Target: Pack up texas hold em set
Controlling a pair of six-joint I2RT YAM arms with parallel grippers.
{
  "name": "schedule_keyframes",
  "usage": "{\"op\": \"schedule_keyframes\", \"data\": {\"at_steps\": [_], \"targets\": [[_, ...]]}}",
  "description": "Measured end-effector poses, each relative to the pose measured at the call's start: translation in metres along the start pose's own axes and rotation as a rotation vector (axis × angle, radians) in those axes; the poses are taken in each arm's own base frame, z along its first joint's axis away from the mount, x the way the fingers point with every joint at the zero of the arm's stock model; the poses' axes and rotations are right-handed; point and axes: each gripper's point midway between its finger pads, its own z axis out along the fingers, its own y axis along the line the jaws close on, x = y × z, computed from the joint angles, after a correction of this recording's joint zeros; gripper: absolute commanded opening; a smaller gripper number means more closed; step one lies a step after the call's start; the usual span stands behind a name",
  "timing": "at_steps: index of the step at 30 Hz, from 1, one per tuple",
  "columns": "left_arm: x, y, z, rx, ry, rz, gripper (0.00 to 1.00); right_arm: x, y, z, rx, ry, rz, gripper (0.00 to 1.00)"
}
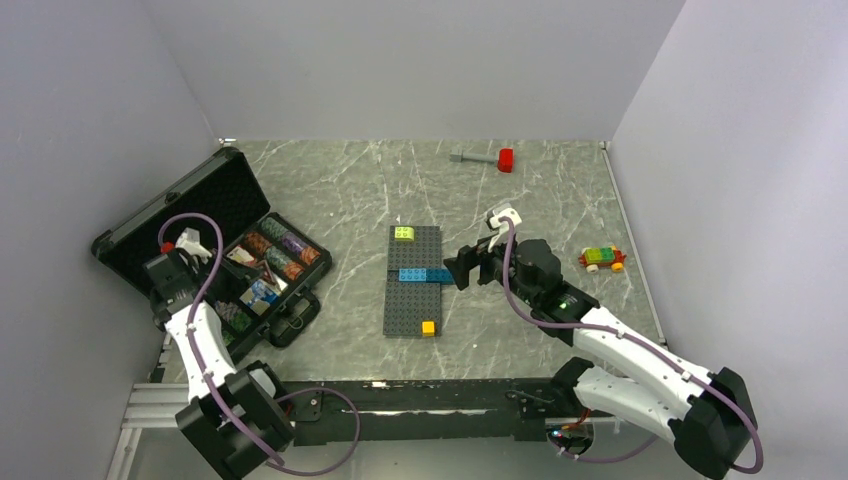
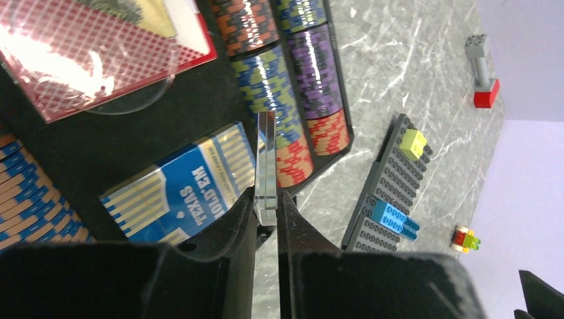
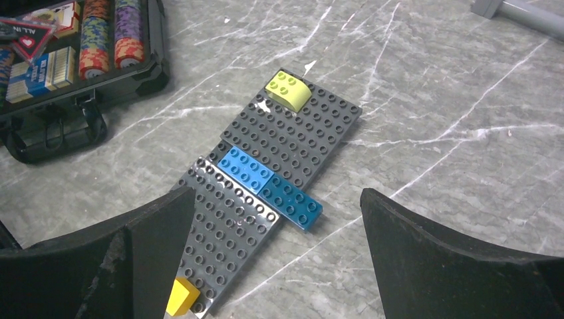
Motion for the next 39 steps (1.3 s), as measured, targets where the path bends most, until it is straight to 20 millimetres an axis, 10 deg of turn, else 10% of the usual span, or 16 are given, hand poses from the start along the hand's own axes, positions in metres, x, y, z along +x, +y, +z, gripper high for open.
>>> {"op": "schedule_keyframes", "data": {"at_steps": [8, 35, 39], "targets": [[0.006, 0.021, 0.006, -0.074, 0.024, -0.051, 0.01, 0.0, -0.003, -0.003, 0.006, -0.009, 0.002, 1.0], [-0.001, 0.044, 0.004, -0.21, 0.002, -0.093, 0.99, 0.003, -0.008, -0.005, 0.021, -0.009, 0.002, 1.0], [-0.007, 0.052, -0.003, -0.273, -0.035, -0.075, 0.99, 0.003, -0.009, -0.005, 0.022, -0.01, 0.002, 1.0]]}}
